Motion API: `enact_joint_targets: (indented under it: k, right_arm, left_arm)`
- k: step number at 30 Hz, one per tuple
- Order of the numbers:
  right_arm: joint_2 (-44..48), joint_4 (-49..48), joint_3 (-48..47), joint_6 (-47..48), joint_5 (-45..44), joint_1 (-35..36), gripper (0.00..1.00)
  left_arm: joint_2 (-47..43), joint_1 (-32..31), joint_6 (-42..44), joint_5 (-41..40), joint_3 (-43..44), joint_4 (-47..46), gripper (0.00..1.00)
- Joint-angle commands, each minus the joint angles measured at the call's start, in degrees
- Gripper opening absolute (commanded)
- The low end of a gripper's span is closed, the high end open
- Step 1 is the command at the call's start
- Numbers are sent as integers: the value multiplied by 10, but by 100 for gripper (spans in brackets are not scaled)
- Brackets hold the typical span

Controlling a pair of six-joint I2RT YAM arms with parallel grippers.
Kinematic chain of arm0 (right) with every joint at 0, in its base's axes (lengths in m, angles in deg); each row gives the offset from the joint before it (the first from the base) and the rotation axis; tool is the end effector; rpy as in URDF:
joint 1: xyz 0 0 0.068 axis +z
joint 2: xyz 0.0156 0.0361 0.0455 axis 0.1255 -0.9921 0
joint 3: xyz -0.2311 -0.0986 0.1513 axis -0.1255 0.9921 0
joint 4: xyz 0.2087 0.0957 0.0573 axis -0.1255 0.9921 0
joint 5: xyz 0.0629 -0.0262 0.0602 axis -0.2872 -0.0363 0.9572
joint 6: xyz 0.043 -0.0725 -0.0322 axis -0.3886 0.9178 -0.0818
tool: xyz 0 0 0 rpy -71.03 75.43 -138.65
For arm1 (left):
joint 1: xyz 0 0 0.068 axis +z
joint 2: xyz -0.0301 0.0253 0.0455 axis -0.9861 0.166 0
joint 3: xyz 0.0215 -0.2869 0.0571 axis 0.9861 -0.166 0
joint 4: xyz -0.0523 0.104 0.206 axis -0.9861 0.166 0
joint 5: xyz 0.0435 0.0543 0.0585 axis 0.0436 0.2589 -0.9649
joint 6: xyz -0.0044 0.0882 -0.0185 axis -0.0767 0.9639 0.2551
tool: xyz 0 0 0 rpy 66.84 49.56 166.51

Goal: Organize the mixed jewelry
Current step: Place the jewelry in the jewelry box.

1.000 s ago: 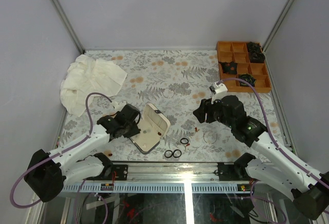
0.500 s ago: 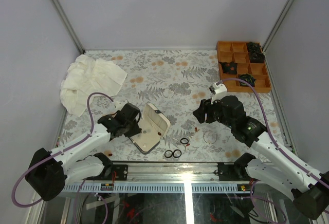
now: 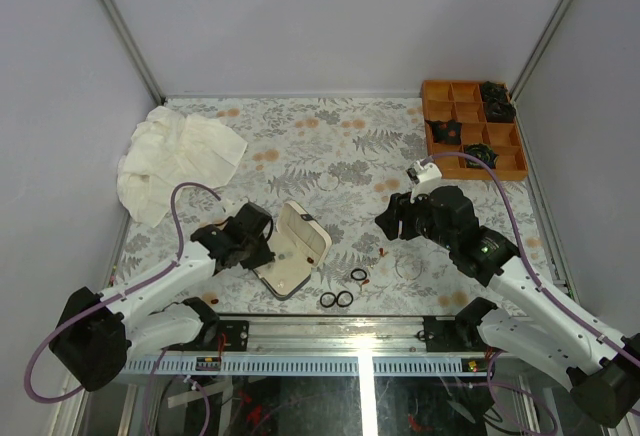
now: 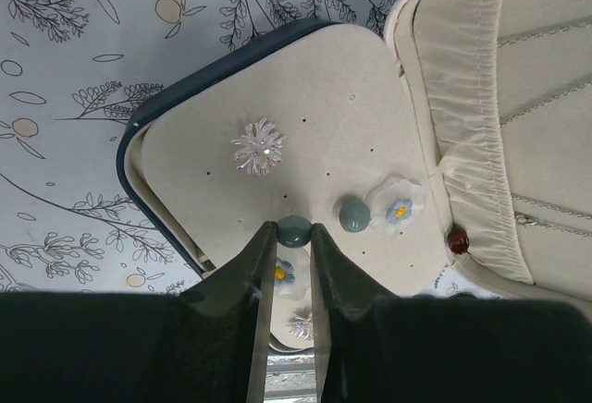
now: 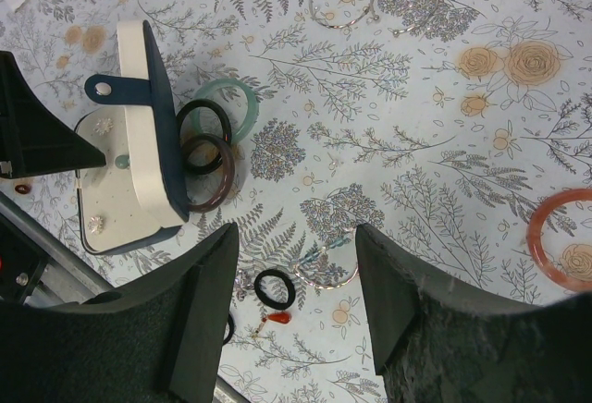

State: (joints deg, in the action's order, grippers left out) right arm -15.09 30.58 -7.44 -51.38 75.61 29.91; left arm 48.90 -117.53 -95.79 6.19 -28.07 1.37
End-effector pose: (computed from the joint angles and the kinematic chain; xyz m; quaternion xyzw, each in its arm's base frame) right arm 0.1536 0.1197 0.2937 -0.1228 0.8169 0.2880 0.4844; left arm 0.1426 -0.0947 0.1792 -0.1580 0.9577 -0.1214 0.2075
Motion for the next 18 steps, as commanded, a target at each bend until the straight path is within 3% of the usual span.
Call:
enact_joint_targets:
  k: [1, 18]
  right_arm:
    - [0, -20, -6, 4, -8, 5, 61]
    - [4, -18, -5, 2, -11, 5, 61]
  left_arm:
    - [-2, 3, 10, 7, -11, -20, 0]
    - [0, 14, 21, 7, -1, -15, 0]
